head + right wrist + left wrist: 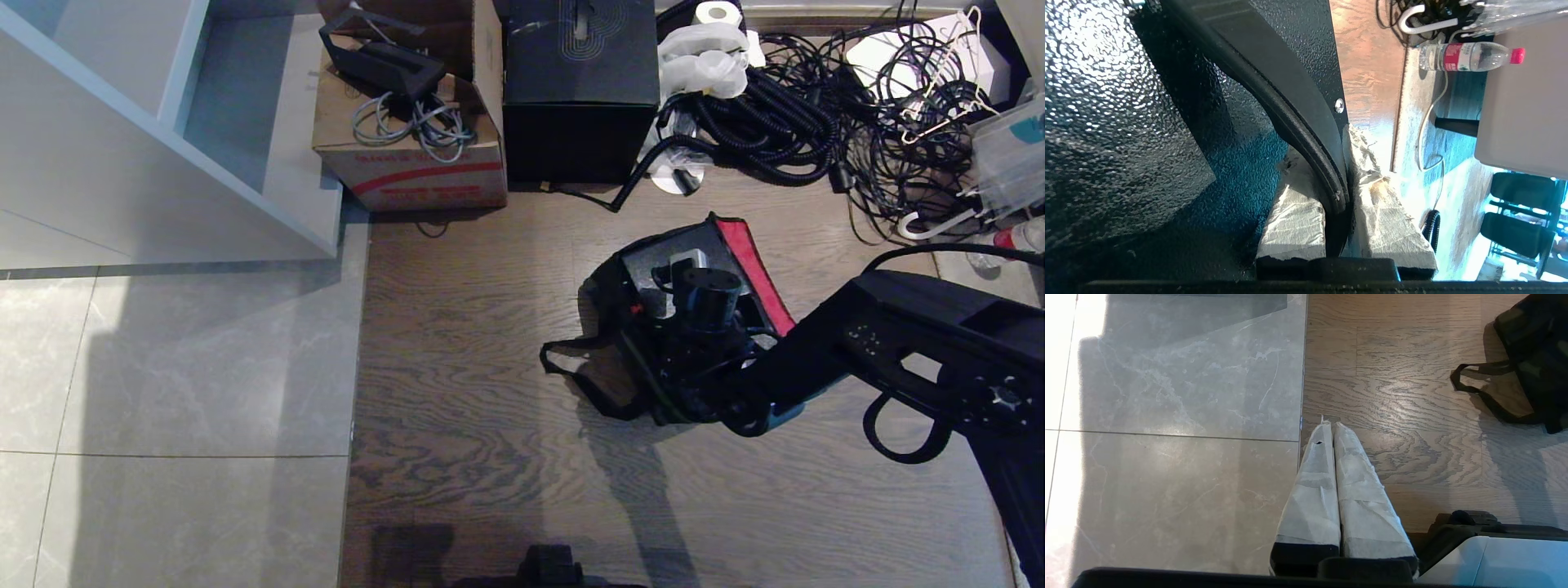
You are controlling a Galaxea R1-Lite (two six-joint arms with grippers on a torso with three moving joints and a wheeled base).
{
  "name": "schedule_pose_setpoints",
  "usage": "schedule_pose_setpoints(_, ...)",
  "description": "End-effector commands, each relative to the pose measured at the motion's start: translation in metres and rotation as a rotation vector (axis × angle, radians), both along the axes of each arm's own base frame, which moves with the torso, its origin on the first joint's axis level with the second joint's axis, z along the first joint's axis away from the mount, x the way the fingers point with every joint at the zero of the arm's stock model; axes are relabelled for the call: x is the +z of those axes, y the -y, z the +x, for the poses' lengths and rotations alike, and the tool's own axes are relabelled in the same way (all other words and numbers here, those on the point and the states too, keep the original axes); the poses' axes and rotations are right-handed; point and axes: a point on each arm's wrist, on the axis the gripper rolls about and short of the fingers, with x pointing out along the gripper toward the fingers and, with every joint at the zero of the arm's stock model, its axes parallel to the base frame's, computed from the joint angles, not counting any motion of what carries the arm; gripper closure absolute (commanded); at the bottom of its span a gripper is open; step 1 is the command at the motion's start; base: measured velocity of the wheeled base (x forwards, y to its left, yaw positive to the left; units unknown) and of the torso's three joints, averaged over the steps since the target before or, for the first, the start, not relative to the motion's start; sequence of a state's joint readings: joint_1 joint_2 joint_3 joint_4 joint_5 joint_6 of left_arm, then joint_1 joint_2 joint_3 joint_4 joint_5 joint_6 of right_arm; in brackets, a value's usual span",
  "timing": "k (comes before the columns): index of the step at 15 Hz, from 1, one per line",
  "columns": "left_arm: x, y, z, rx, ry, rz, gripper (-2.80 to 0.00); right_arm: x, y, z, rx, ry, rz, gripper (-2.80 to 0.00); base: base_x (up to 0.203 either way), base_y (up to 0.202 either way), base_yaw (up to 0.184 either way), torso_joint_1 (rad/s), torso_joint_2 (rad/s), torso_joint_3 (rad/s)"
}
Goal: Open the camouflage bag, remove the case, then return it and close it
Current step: Lift the black box
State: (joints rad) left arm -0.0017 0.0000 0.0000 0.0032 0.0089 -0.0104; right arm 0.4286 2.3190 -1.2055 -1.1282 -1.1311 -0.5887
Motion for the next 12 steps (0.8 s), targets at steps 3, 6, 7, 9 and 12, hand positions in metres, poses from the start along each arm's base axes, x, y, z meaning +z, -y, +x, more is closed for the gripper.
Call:
schedule_pose_setpoints(3, 0.000, 0.000, 0.000, 0.000, 0.000, 0.000, 0.00, 0.025, 0.006, -0.009, -0.010, 0.025, 0.010, 0.00, 0.000, 0.000, 0.000, 0.000, 0.00, 0.000)
schedule_pose_setpoints(6, 0.000, 0.000, 0.000, 0.000, 0.000, 0.000, 0.00, 0.059, 0.016, -0.024, -0.018, 0.040, 0.017, 0.00, 0.000, 0.000, 0.000, 0.000, 0.00, 0.000)
schedule_pose_setpoints(7, 0.000, 0.000, 0.000, 0.000, 0.000, 0.000, 0.00, 0.066, 0.019, -0.029, -0.020, 0.039, 0.016, 0.00, 0.000, 0.000, 0.000, 0.000, 0.00, 0.000)
schedule_pose_setpoints(9, 0.000, 0.000, 0.000, 0.000, 0.000, 0.000, 0.00, 0.075, 0.024, -0.038, -0.023, 0.027, 0.010, 0.00, 0.000, 0.000, 0.000, 0.000, 0.00, 0.000)
schedule_pose_setpoints(12, 0.000, 0.000, 0.000, 0.000, 0.000, 0.000, 0.00, 0.087, 0.028, -0.045, -0.024, 0.025, 0.007, 0.00, 0.000, 0.000, 0.000, 0.000, 0.00, 0.000)
